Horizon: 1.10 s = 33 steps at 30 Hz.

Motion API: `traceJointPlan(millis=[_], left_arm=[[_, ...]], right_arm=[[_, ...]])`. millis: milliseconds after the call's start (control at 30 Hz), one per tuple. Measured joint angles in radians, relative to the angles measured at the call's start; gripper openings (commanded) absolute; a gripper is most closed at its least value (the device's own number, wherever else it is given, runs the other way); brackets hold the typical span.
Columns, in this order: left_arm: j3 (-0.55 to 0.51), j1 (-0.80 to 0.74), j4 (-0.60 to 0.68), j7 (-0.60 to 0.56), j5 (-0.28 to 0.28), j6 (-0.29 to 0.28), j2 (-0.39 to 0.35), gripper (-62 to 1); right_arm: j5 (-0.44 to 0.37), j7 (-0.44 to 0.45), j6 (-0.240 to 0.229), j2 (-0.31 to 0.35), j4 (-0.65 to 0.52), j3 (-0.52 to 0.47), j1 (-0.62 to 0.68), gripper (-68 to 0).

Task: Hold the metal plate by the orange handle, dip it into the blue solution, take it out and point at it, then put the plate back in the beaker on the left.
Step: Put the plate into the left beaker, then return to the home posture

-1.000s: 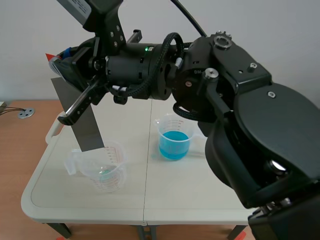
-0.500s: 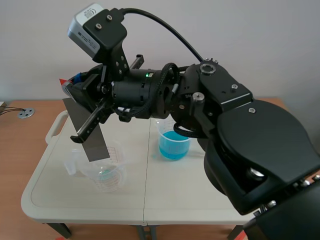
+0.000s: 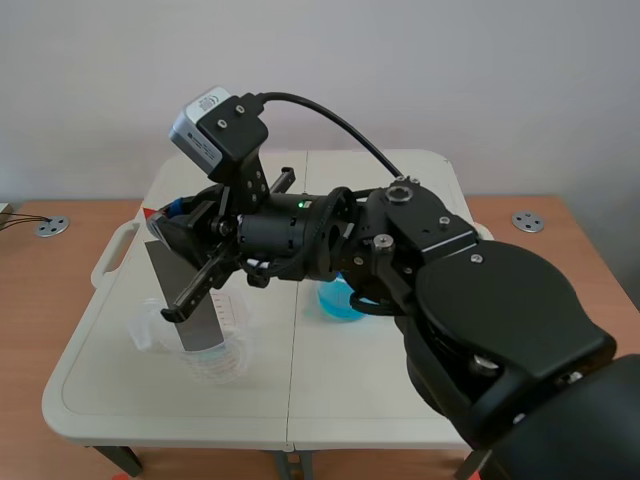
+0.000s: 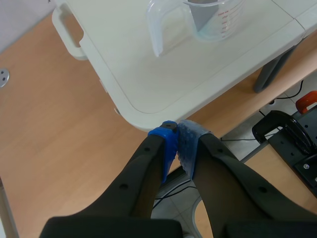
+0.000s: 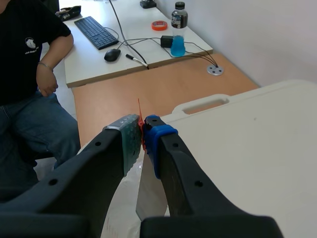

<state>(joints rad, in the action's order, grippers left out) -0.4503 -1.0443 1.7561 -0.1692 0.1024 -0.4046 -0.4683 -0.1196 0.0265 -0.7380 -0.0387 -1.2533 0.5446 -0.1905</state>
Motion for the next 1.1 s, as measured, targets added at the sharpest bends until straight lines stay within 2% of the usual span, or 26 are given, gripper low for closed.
traceJointPlan(millis=[200,533,600,733,833,900,933,1000,1100], left_arm=[[0.000,0.000,0.000,0.000,0.000,0.000,0.000,-58.0],[0.000,0.000,0.000,0.000,0.000,0.000,0.000,-57.2],[0.000,0.000,0.000,0.000,0.000,0.000,0.000,-51.2],[0.000,0.000,0.000,0.000,-0.001,0.000,0.000,-35.3],[0.000,0.000,0.000,0.000,-0.023,0.000,0.000,-14.0],[0.000,0.000,0.000,0.000,-0.023,0.000,0.000,-1.9],[0.000,0.000,0.000,0.000,-0.023,0.000,0.000,1.2],[0.000,0.000,0.000,0.000,-0.023,0.000,0.000,1.4],[0.000,0.000,0.000,0.000,-0.023,0.000,0.000,1.4]], right_arm=[[0.033,0.045,0.000,0.000,0.056,0.000,0.000,-66.2],[0.053,0.063,0.000,0.000,0.077,0.000,0.000,-65.6],[0.063,0.063,0.000,0.000,0.077,0.000,-0.001,-61.4],[0.084,0.057,0.000,0.000,0.077,0.000,-0.006,-51.6],[0.084,0.055,0.000,0.000,0.077,0.000,-0.006,-43.4],[0.083,0.055,0.000,0.000,0.077,0.000,-0.007,-34.7],[0.084,0.055,0.000,0.000,0.077,0.000,-0.008,-29.2],[0.084,0.080,0.000,0.000,0.077,0.000,-0.009,-19.4],[0.083,0.119,0.000,0.000,0.077,0.000,-0.009,-11.5]])
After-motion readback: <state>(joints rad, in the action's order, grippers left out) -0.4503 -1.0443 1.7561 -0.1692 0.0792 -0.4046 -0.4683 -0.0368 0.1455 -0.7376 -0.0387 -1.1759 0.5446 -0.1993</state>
